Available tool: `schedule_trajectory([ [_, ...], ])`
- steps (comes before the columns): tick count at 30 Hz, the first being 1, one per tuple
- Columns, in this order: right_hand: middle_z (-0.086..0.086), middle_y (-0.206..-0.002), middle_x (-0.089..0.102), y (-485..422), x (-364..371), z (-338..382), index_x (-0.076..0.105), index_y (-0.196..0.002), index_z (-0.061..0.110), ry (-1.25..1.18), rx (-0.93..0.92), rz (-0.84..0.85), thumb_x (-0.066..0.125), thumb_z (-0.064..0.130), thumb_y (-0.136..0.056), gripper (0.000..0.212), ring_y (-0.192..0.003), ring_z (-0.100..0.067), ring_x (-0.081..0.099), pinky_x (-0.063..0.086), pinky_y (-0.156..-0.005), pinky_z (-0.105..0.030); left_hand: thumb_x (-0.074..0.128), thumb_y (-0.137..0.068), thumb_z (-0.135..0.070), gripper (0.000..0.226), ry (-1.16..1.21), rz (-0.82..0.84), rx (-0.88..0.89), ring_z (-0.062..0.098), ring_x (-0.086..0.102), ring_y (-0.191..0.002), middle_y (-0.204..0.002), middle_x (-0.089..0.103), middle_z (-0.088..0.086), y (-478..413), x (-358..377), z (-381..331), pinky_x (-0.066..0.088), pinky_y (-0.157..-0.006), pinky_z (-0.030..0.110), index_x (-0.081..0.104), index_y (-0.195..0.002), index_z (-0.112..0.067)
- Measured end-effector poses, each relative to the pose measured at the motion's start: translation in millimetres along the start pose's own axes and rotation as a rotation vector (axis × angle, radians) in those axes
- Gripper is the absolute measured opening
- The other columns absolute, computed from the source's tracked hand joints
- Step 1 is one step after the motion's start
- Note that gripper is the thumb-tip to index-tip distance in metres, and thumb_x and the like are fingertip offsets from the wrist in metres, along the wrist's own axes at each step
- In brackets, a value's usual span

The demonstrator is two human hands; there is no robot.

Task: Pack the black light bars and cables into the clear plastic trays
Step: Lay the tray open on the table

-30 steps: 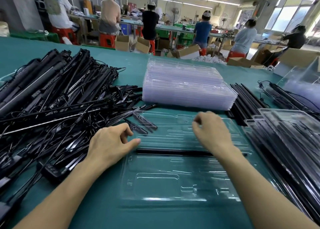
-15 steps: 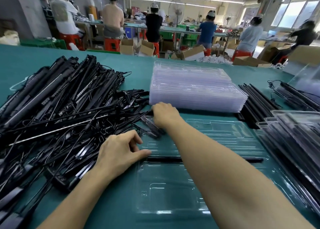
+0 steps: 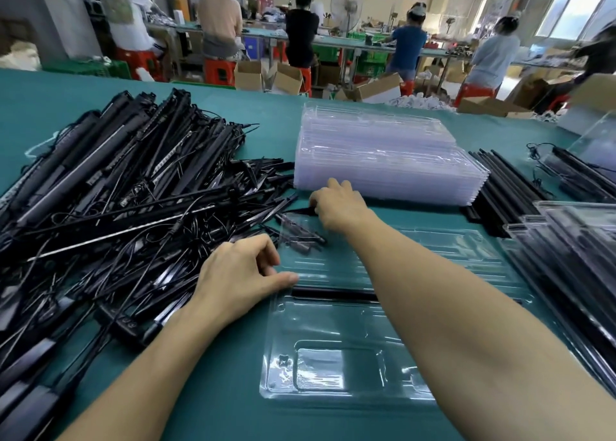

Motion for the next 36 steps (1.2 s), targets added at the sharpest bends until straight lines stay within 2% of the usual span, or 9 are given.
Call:
schedule_trajectory([
  [4,-0.006,-0.124,0.057,-2.5,-9.9,-5.4,0.067,-0.116,0.025,0.017,-0.055,-0.101,0.059,0.022,-0.095,0.022,-0.116,-0.031,0.048,0.039,-0.091,-0.04,0.085,-0.062,-0.056,0.041,0.002,0.008,0.003,0.0,0.06,-0.062,-0.067,0.065,-0.028,0.0,1.0,1.6,0.05,-0.064,0.03,0.057,-0.072,-0.028],
  [8,-0.011,-0.112,0.065,10.8,-23.6,-10.0,0.059,-0.109,0.013,-0.015,-0.069,-0.199,0.048,0.018,-0.099,0.015,-0.097,-0.035,0.057,0.041,-0.074,-0.038,0.084,-0.063,-0.058,0.04,-0.004,0.005,-0.007,-0.001,0.06,-0.065,-0.066,0.065,-0.028,0.3,1.6,3.1,0.05,-0.065,0.03,0.056,-0.073,-0.03],
  [12,-0.007,-0.102,0.067,45.9,-73.9,-49.4,0.061,-0.109,0.014,-0.384,0.051,-0.476,0.053,0.019,-0.097,0.016,-0.092,-0.03,0.06,0.046,-0.072,-0.038,0.085,-0.064,-0.055,0.039,0.022,-0.01,-0.018,0.001,0.061,-0.062,-0.064,0.066,-0.024,1.2,-2.0,6.3,0.054,-0.065,0.034,0.057,-0.072,-0.03],
  [15,0.008,-0.092,0.066,100.7,-107.8,-93.3,0.066,-0.113,0.016,-0.764,0.066,-0.671,0.065,0.014,-0.091,0.023,-0.083,-0.005,0.062,0.051,-0.08,-0.024,0.085,-0.064,-0.055,0.037,0.023,-0.024,-0.021,0.0,0.062,-0.062,-0.064,0.066,-0.024,1.4,-3.7,7.0,0.054,-0.065,0.035,0.057,-0.071,-0.031],
  [17,0.016,-0.093,0.068,140.9,-110.5,-117.0,0.068,-0.113,0.021,-0.883,0.057,-0.64,0.067,0.013,-0.09,0.025,-0.082,0.004,0.062,0.05,-0.079,-0.015,0.086,-0.064,-0.054,0.037,0.015,-0.027,-0.022,-0.001,0.062,-0.062,-0.065,0.066,-0.025,1.2,-4.0,6.9,0.054,-0.065,0.035,0.058,-0.072,-0.032],
  [22,0.01,-0.095,0.072,214.0,-74.5,-151.6,0.071,-0.1,0.03,-0.774,0.087,-0.426,0.069,0.007,-0.088,0.027,-0.081,-0.008,0.065,0.052,-0.077,-0.025,0.086,-0.063,-0.056,0.037,0.008,-0.038,-0.034,-0.002,0.062,-0.064,-0.066,0.065,-0.028,1.5,-3.8,6.5,0.054,-0.066,0.033,0.059,-0.073,-0.033],
  [24,0.009,-0.095,0.072,227.6,-57.1,-161.5,0.071,-0.099,0.027,-0.7,0.116,-0.378,0.069,0.004,-0.087,0.026,-0.084,-0.011,0.065,0.051,-0.079,-0.029,0.086,-0.063,-0.056,0.036,0.009,-0.049,-0.039,-0.002,0.062,-0.064,-0.066,0.065,-0.028,2.0,-4.9,7.6,0.054,-0.065,0.033,0.06,-0.072,-0.033],
  [28,0.012,-0.096,0.071,248.0,-29.2,-167.0,0.069,-0.094,0.034,-0.669,0.124,-0.316,0.072,0.003,-0.085,0.032,-0.093,-0.001,0.064,0.048,-0.084,-0.018,0.087,-0.063,-0.055,0.035,0.01,-0.073,-0.046,0.0,0.062,-0.065,-0.066,0.065,-0.028,1.9,-7.2,10.2,0.054,-0.065,0.034,0.06,-0.071,-0.034],
  [36,0.02,-0.097,0.067,259.8,-4.9,-152.1,0.074,-0.095,0.039,-0.691,0.051,-0.189,0.077,0.011,-0.081,0.031,-0.099,-0.006,0.062,0.045,-0.087,-0.019,0.086,-0.063,-0.054,0.034,0.023,-0.067,-0.051,0.002,0.061,-0.065,-0.067,0.065,-0.027,4.6,-7.4,10.7,0.055,-0.065,0.035,0.061,-0.071,-0.033],
])
Point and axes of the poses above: each hand's wrist, its own y-axis away from the middle knuckle, its own x-axis out of the palm, z = x × y, the point moved 9 cm from there along -y, towards the middle knuckle
